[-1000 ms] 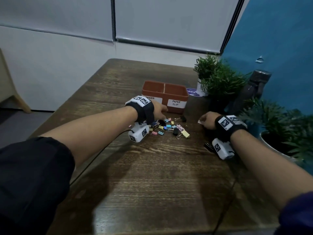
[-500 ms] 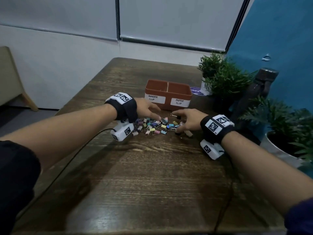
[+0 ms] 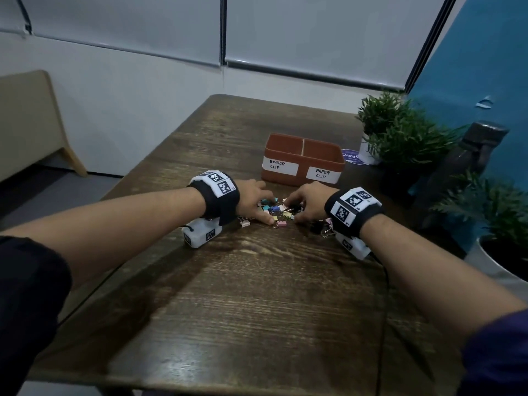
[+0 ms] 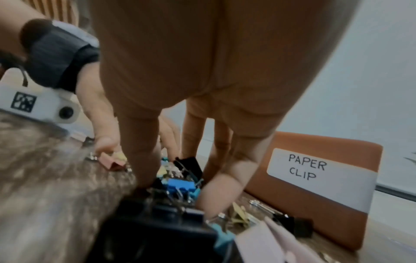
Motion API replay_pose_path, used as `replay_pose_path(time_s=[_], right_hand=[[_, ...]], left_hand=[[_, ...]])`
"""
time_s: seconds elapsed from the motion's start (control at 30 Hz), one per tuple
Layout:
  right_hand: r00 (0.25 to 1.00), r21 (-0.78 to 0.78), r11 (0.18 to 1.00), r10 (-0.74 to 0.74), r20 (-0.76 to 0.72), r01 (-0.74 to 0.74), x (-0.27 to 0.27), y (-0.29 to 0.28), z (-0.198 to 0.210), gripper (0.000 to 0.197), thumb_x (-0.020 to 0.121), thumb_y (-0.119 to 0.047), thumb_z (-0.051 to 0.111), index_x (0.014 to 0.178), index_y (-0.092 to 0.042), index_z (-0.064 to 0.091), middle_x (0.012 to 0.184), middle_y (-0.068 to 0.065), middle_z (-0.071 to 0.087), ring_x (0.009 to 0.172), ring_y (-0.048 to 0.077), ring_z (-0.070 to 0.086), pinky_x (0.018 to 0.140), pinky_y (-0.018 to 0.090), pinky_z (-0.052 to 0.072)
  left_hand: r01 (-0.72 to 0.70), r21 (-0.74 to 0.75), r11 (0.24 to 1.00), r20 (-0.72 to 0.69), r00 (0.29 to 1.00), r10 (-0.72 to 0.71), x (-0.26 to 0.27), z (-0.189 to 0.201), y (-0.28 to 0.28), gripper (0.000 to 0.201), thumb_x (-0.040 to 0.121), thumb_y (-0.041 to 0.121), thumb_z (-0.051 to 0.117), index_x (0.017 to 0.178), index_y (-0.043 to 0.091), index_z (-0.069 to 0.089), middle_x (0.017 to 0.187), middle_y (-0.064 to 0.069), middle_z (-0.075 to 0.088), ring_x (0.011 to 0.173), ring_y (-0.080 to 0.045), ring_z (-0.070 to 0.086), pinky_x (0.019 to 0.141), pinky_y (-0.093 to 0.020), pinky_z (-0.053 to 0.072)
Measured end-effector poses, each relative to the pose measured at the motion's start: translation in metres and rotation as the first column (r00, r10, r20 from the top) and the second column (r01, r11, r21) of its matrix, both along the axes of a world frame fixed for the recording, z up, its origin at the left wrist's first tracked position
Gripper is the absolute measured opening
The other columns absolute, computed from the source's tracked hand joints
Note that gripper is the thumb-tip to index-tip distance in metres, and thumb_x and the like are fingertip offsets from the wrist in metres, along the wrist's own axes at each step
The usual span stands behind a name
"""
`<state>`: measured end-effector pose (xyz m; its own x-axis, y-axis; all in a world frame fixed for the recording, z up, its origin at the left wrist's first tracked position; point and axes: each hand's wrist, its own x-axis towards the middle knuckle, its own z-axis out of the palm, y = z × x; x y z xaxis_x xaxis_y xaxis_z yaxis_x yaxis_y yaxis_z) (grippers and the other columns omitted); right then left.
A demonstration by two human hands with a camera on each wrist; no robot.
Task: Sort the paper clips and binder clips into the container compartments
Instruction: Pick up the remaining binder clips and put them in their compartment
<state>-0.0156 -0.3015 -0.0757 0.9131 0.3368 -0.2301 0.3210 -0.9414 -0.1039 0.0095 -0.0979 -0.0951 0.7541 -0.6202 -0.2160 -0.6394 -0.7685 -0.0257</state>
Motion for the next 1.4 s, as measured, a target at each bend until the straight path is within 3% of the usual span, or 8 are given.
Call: replay_pose_path(time_s=[0.2,0.4,0.5,0.77,0.87,1.0,1.27,1.4], right_hand=[[0.996,0.034,0.999,-0.037,0.082,0.034,0.005,0.002,-0.006,0.029,0.081,-0.030,0.077,0.108,-0.025,0.070,0.107,-0.005,0.068,0.093,0.010,0.061,0.079,0.026,0.051],[0.989,0.021,0.999,-0.051,0.141,0.049,0.005,0.009,-0.007,0.030,0.086,-0.022,0.073,0.116,-0.020,0.071,0.108,0.002,0.070,0.096,0.016,0.064,0.086,0.031,0.056],[0.983,0.072,0.995,-0.079,0.167,0.068,0.005,0.008,-0.005,0.031,0.086,-0.021,0.073,0.117,-0.018,0.071,0.109,0.001,0.070,0.098,0.015,0.064,0.086,0.030,0.055],[0.951,0.429,0.876,-0.290,0.108,0.219,0.018,-0.002,0.019,0.027,0.084,-0.016,0.076,0.111,-0.014,0.074,0.095,0.001,0.071,0.069,0.014,0.071,0.052,0.017,0.053],[0.934,0.562,0.791,-0.346,0.088,0.240,0.035,-0.003,0.034,0.027,0.085,-0.014,0.075,0.112,-0.011,0.073,0.095,0.007,0.073,0.073,0.015,0.073,0.060,0.021,0.059],[0.892,0.630,0.735,-0.427,0.145,0.250,0.071,0.004,0.047,0.026,0.085,-0.018,0.076,0.110,-0.011,0.075,0.094,0.008,0.075,0.075,0.015,0.074,0.069,0.030,0.062],[0.805,0.600,0.752,-0.520,0.287,0.272,0.112,0.021,0.037,0.024,0.086,-0.022,0.072,0.108,-0.014,0.076,0.103,0.006,0.074,0.085,0.014,0.064,0.078,0.022,0.049],[0.834,0.559,0.788,-0.474,0.283,0.258,0.117,0.015,0.037,0.038,0.084,-0.023,0.077,0.121,-0.020,0.070,0.116,0.004,0.071,0.102,0.017,0.066,0.094,0.028,0.052]], left_hand=[[0.014,-0.074,0.997,0.027,1.000,-0.012,0.003,-0.008,-0.003,0.046,0.095,0.049,0.052,0.132,0.020,0.046,0.129,-0.006,0.045,0.106,-0.024,0.056,0.083,-0.034,0.045],[0.016,-0.068,0.998,0.052,0.999,-0.013,0.004,-0.006,-0.007,0.030,0.098,0.030,0.050,0.125,0.016,0.049,0.126,-0.008,0.047,0.102,-0.026,0.056,0.076,-0.030,0.036],[0.044,-0.126,0.991,0.022,0.999,-0.042,0.007,-0.005,-0.005,0.026,0.094,0.018,0.054,0.120,0.016,0.053,0.120,-0.006,0.052,0.104,-0.022,0.056,0.082,-0.032,0.043],[-0.102,-0.402,0.910,-0.128,0.990,0.055,0.018,-0.005,0.009,0.014,0.084,0.012,0.068,0.093,0.022,0.070,0.083,0.005,0.068,0.068,-0.002,0.058,0.066,-0.018,0.044],[-0.180,-0.445,0.877,-0.216,0.972,0.090,0.023,-0.002,0.010,0.010,0.086,0.012,0.070,0.094,0.018,0.073,0.080,0.006,0.069,0.062,-0.001,0.061,0.058,-0.019,0.055],[-0.203,-0.555,0.806,-0.226,0.970,0.088,0.036,0.017,0.015,0.010,0.086,0.018,0.072,0.095,0.022,0.072,0.083,0.007,0.071,0.067,-0.001,0.063,0.065,-0.020,0.055],[-0.360,-0.835,0.417,-0.245,0.920,0.305,0.098,0.075,0.005,0.016,0.088,0.009,0.070,0.103,0.005,0.068,0.076,0.002,0.065,0.062,-0.008,0.061,0.045,-0.012,0.046],[-0.377,-0.819,0.432,-0.225,0.904,0.363,0.132,0.083,-0.016,0.011,0.085,0.014,0.074,0.096,0.013,0.070,0.081,0.003,0.069,0.066,-0.007,0.065,0.055,-0.018,0.052]])
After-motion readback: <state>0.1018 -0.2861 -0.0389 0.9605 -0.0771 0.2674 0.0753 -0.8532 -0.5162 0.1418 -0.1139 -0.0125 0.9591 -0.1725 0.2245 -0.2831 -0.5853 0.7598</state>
